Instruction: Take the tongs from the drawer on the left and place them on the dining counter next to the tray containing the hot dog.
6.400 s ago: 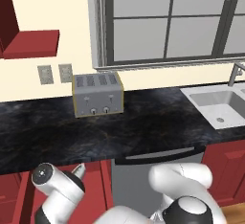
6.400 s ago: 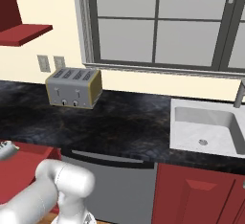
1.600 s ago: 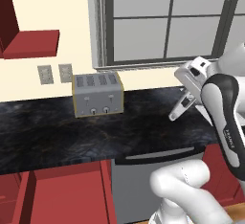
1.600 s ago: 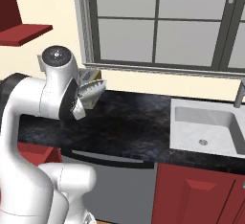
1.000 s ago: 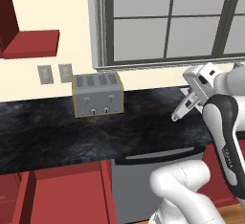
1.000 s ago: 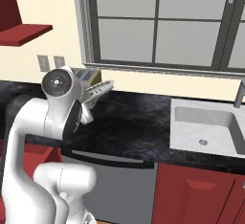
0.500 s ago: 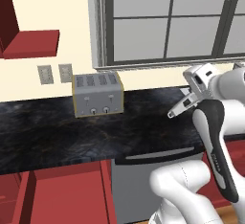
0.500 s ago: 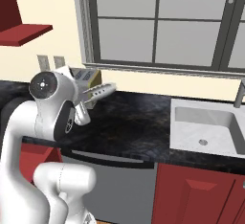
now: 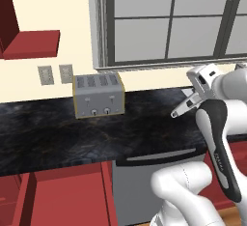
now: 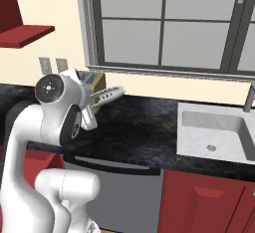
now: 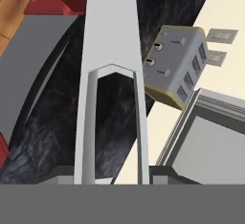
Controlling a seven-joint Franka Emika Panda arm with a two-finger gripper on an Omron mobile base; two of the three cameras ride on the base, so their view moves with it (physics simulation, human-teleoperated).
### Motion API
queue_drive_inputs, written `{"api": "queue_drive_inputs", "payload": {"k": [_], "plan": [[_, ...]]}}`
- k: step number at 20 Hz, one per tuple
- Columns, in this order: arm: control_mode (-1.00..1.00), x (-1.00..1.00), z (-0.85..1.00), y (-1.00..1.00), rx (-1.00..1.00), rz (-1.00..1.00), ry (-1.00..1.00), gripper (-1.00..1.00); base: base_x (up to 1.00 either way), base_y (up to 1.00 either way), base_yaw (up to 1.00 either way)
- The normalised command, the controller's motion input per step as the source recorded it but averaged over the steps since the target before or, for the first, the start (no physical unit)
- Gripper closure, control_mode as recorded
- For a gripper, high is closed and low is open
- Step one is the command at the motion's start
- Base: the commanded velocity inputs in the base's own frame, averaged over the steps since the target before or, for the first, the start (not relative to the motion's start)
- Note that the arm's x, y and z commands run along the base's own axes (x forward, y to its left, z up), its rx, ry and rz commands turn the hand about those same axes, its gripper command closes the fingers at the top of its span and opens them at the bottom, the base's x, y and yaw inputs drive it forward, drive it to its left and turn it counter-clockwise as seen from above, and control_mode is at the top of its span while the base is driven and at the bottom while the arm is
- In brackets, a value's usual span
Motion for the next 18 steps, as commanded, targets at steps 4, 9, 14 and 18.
{"api": "queue_drive_inputs", "payload": {"k": [4,9,14,18], "plan": [[-1.0,0.08,0.0,0.0,0.0,0.0,0.0,1.0,0.0,0.0,0.0],[-1.0,0.06,0.0,0.0,0.0,0.0,0.0,1.0,0.0,0.0,0.0],[1.0,0.09,0.0,0.0,0.0,0.0,0.0,1.0,0.01,0.0,0.0],[1.0,0.0,0.0,0.0,0.0,0.0,0.0,1.0,-0.09,-0.09,-0.01]]}}
